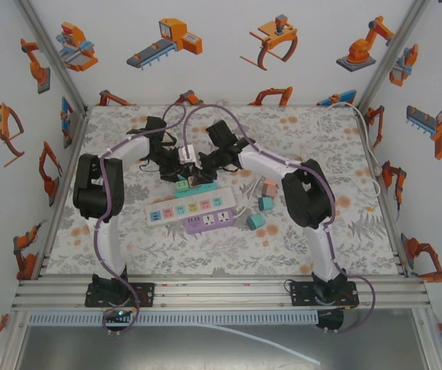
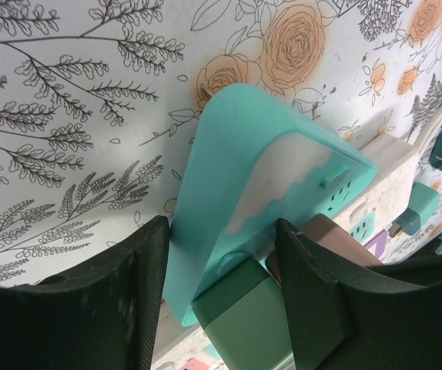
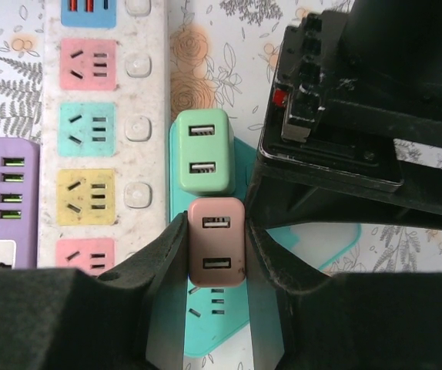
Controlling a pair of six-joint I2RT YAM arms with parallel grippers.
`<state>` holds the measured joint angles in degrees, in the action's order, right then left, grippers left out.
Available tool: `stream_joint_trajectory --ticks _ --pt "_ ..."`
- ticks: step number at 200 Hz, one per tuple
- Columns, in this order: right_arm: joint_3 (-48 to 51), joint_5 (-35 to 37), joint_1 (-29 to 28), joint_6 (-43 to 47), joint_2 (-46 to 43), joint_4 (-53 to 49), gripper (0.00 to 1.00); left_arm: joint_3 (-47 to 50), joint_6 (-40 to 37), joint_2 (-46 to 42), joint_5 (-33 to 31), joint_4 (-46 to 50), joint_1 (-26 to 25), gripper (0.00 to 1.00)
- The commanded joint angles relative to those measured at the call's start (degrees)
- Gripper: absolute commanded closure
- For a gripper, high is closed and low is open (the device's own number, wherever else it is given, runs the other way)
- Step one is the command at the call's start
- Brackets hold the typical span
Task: Pull the plug off the socket
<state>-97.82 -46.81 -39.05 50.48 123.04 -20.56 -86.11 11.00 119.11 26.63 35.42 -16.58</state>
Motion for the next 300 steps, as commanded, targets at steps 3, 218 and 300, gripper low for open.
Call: stream_joint_trajectory --ticks 3,218,300 --pt "-0.11 -2.4 0.46 -0.47 -10.48 8.64 0.91 4.67 -4.59 5.27 -12.17 8.97 -0.48 0.46" --pt "43.86 46.58 22.75 -98.02 -52.16 24.79 1.0 -4.37 6.1 -14.12 14.05 -14.46 -5.53 0.34" --pt "67.12 47.91 31.53 -111.5 -60.37 27.86 1.0 0.86 -5.05 -17.91 28.85 -28.64 -11.94 0.18"
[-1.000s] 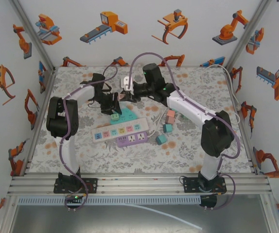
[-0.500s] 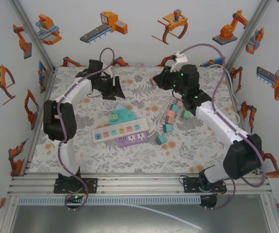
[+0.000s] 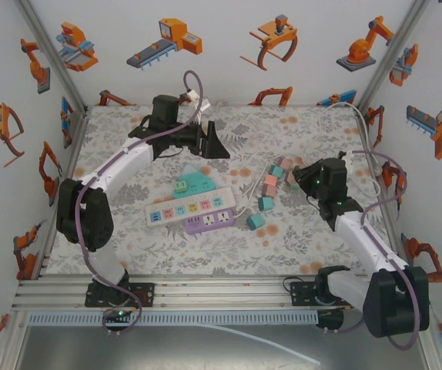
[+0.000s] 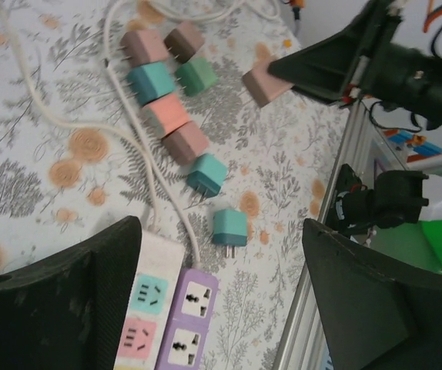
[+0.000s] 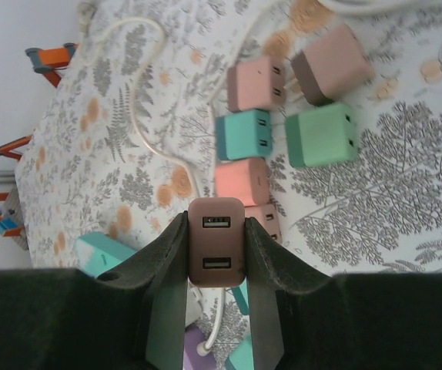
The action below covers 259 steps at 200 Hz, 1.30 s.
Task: Pull the plug off the socket
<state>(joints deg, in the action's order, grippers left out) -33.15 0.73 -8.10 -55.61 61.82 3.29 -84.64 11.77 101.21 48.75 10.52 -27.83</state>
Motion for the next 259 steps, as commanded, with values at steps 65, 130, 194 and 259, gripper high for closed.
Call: stream_joint_trajectory --ticks 65,130,194,259 --pt "6.78 1.0 1.36 -8.76 12.01 18.89 0.98 -6.39 -28.72 0.68 5.1 16.75 -5.18 0.03" --pt "7.35 -2.18 1.51 -9.95 21.18 25.84 0.62 -7.34 -35.04 0.74 0.0 22.7 -7.08 0.03" --pt "9.37 1.16 1.51 -9.16 17.37 21.14 0.45 -5.83 -27.33 1.01 -0.73 11.75 -7.12 0.03" --pt "1.86 3.59 1.42 5.46 7.6 8.23 0.28 -0.78 -18.3 -2.11 -8.58 0.69 -4.86 0.03"
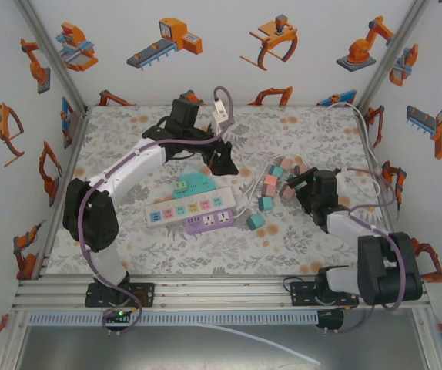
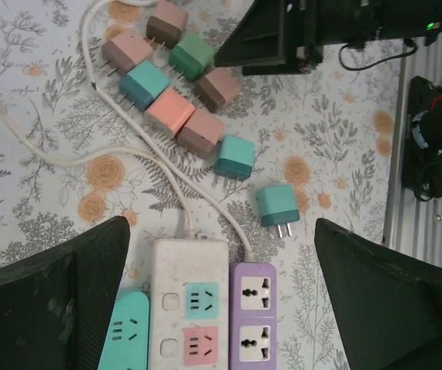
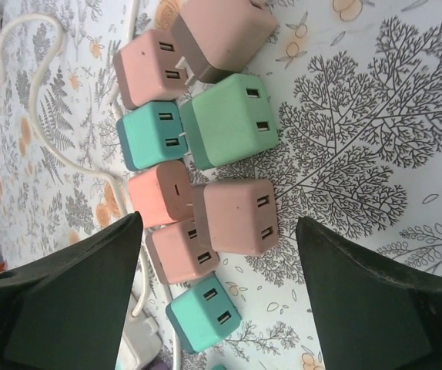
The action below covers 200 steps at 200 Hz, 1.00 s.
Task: Pull the plug off the socket
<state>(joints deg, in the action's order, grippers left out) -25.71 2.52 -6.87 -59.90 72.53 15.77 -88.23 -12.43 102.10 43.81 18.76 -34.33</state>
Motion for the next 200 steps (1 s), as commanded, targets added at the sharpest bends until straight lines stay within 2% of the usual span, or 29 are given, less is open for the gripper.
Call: stream_joint_trajectory --ticks 1,19,51,73,92,118,155,182,200 --pt "-5.75 1.61 0.2 10.34 -3.19 -4.16 0.28 2.97 6.17 -3.03 -3.86 -7.84 1.72 0.03" --pt "-11.12 -3.03 -1.23 21.84 -2.84 -2.18 0.3 5.09 11.94 -3.97 -7.18 -12.26 3.83 0.03" --pt "-21.22 -14.45 -8.17 42.53 1.47 1.45 0.31 8.44 24.33 -4.8 -12.24 -18.83 8.75 0.03" --pt "-28.18 -24.08 -13.67 54.97 6.66 1.46 0.31 8.24 30.43 -4.64 -18.17 -14.63 11.93 0.03" --pt "-35.25 -31.52 -18.82 66.08 11.8 -3.43 0.31 7.67 33.71 -4.71 -22.43 -8.53 15.07 0.03" --pt "-44.86 -38.53 -25.49 83.34 19.24 -14.68 0.3 10.77 36.02 -6.98 -26.39 -4.65 19.35 0.03" --pt "-56.37 -42.74 -31.83 99.38 29.68 -26.13 0.28 14.51 35.72 -10.21 -33.34 3.38 23.87 0.03" --pt "-63.92 -45.47 -34.46 107.01 37.2 -32.15 0.28 17.92 34.62 -12.44 -34.56 4.55 25.57 0.03" --pt "-66.54 -48.1 -34.9 108.03 40.58 -31.24 0.28 19.5 34.88 -13.47 -34.48 4.27 26.05 0.03"
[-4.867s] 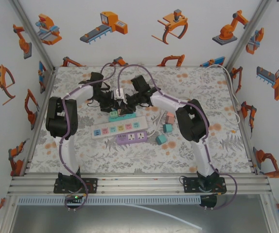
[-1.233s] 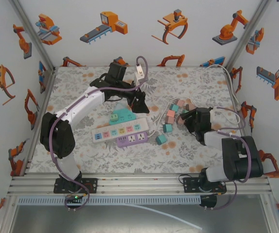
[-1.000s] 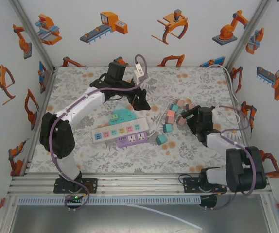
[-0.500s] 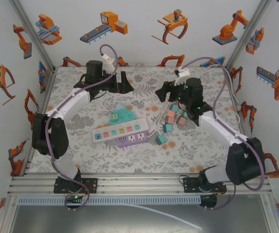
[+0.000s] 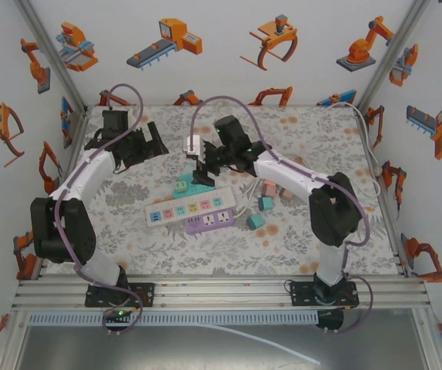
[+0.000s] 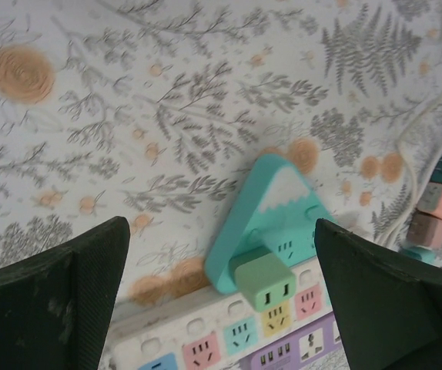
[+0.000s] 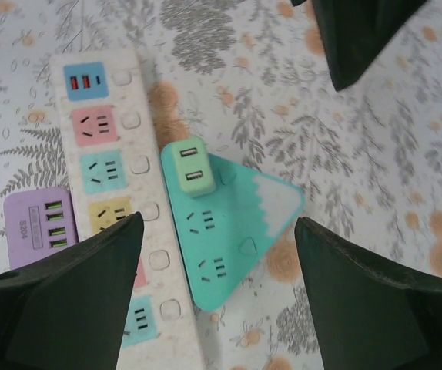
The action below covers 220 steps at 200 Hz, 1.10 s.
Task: Pull the plug off the socket
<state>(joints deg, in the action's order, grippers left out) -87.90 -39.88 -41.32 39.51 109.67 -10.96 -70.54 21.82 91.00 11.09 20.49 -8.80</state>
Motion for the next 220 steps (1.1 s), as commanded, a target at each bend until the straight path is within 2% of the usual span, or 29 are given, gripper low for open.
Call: stream_joint_trajectory --ticks 1,39,79,111,136,159,183,220 --pt "-4.55 -5.76 -0.53 8.64 3.58 -4.42 0.28 1.9 0.61 -2.34 -1.86 2.54 0.57 0.03" --pt "-9.58 -5.99 -2.22 9.18 10.46 -4.15 0.3 3.57 1.82 -3.16 -2.49 2.35 0.77 0.03" --pt "-10.15 -5.72 -2.36 9.1 14.46 -1.57 0.34 2.72 1.45 -2.54 -2.42 3.78 0.95 0.03" --pt "-10.19 -6.83 -2.96 8.49 16.57 0.31 0.42 1.31 1.76 -1.45 -1.03 4.91 2.06 0.03" --pt "-11.3 -6.2 -3.38 8.48 17.85 0.37 0.56 1.45 3.27 -1.02 0.31 3.86 3.25 0.03" --pt "-13.0 -5.61 -3.28 11.0 17.6 -2.37 0.65 2.69 3.1 -0.22 6.51 0.11 3.62 0.03" --pt "-15.47 -5.15 -3.16 16.41 16.84 -8.36 0.68 4.43 4.41 1.63 16.68 -6.81 3.53 0.03" --pt "-16.52 -7.12 -2.3 17.45 14.18 -8.99 0.73 5.59 8.04 4.43 25.53 -11.11 3.52 0.03"
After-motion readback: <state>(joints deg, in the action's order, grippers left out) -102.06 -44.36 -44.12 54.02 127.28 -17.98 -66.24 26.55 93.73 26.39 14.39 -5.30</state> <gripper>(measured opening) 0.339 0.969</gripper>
